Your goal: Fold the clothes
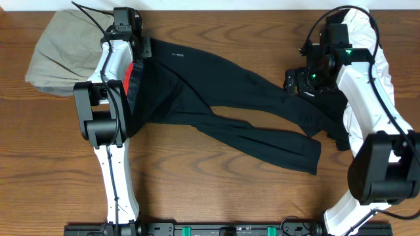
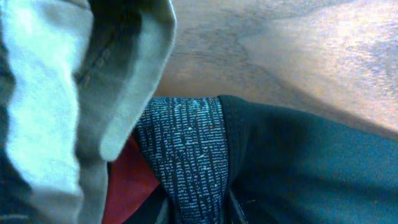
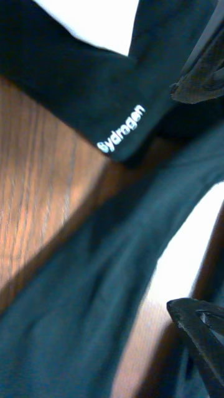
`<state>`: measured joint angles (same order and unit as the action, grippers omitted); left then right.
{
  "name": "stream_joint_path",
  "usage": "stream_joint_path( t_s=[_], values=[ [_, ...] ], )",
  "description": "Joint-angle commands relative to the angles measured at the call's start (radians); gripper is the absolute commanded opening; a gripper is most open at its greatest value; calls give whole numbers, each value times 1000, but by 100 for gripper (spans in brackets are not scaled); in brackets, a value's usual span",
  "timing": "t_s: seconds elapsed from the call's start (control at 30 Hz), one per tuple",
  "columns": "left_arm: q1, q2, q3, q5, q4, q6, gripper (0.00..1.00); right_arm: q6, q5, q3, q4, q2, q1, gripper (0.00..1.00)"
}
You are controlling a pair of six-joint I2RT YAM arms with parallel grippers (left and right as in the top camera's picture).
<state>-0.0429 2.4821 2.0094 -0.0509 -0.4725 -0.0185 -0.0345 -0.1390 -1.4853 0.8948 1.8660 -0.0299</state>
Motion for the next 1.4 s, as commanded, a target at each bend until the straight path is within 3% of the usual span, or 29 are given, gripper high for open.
stream_joint_path(
  t_s=[0.0, 0.2, 0.47, 0.7, 0.97, 1.17, 1.37],
  values=[
    [0, 7, 7, 8, -48, 16, 25, 21, 43, -4, -23, -1, 29, 97],
    [0, 7, 7, 8, -135, 17, 25, 196, 57, 1, 47, -1, 96, 90],
    [0, 7, 7, 8, -216, 16, 25, 364, 51, 58, 123, -1, 108, 89],
    [2, 7, 7, 7, -232, 21, 25, 409, 41, 163, 50, -1, 121, 82],
    [7, 7, 7, 7, -231, 24, 25, 391, 42, 172, 90, -1, 178, 78],
    [7, 7, 7, 7, -231, 24, 25, 349, 29, 172, 102, -1, 188, 66],
    [7, 7, 7, 7, -234, 24, 25, 348, 27, 187, 91, -1, 186, 42]
  ],
)
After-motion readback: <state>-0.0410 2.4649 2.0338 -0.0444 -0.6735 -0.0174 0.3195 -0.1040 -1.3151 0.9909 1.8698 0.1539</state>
